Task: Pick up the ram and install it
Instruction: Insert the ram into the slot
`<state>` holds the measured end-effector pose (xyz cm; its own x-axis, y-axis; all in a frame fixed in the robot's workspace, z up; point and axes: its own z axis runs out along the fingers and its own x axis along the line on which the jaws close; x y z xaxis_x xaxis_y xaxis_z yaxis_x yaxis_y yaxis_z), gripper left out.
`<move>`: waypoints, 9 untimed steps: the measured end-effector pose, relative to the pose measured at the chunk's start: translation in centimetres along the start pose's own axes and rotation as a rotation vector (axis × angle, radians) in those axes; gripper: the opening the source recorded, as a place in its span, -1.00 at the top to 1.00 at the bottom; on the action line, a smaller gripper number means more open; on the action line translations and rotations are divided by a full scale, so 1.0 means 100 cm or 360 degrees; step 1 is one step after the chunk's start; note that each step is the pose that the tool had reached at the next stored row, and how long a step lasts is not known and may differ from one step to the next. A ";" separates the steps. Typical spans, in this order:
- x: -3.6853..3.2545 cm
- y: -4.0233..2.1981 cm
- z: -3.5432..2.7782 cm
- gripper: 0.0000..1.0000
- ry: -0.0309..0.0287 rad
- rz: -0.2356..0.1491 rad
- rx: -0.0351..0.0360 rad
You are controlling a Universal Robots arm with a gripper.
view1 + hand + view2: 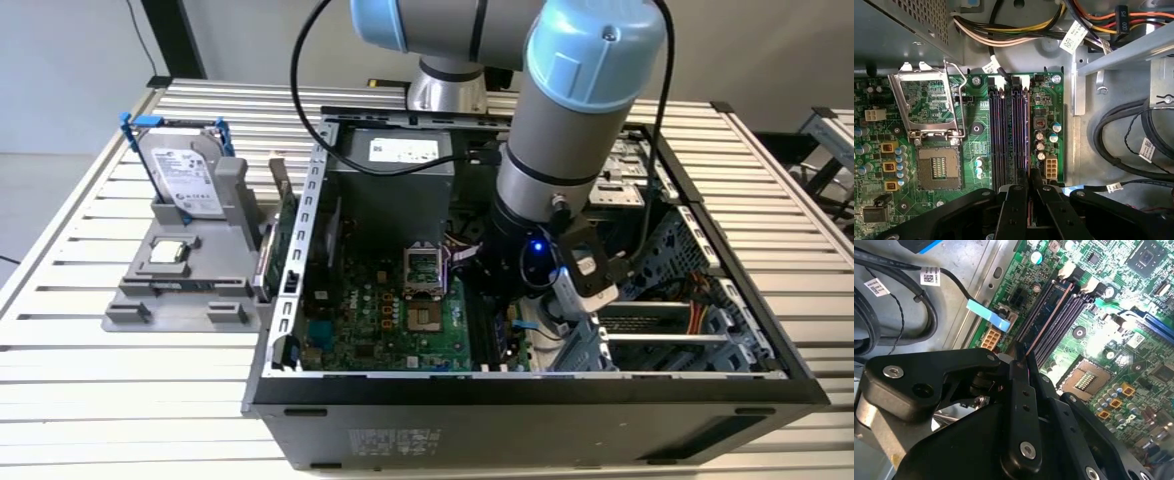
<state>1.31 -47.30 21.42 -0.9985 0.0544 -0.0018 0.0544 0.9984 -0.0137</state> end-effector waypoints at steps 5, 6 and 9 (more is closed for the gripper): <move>0.0001 0.0016 0.0025 1.00 -0.00004 0.0004 0.0008; 0.0001 0.0019 0.0033 1.00 -0.00005 0.0005 0.0010; 0.0001 0.0023 0.0047 1.00 -0.00006 0.0005 0.0014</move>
<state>1.32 -47.07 20.95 -0.9983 0.0577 -0.0023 0.0578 0.9981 -0.0228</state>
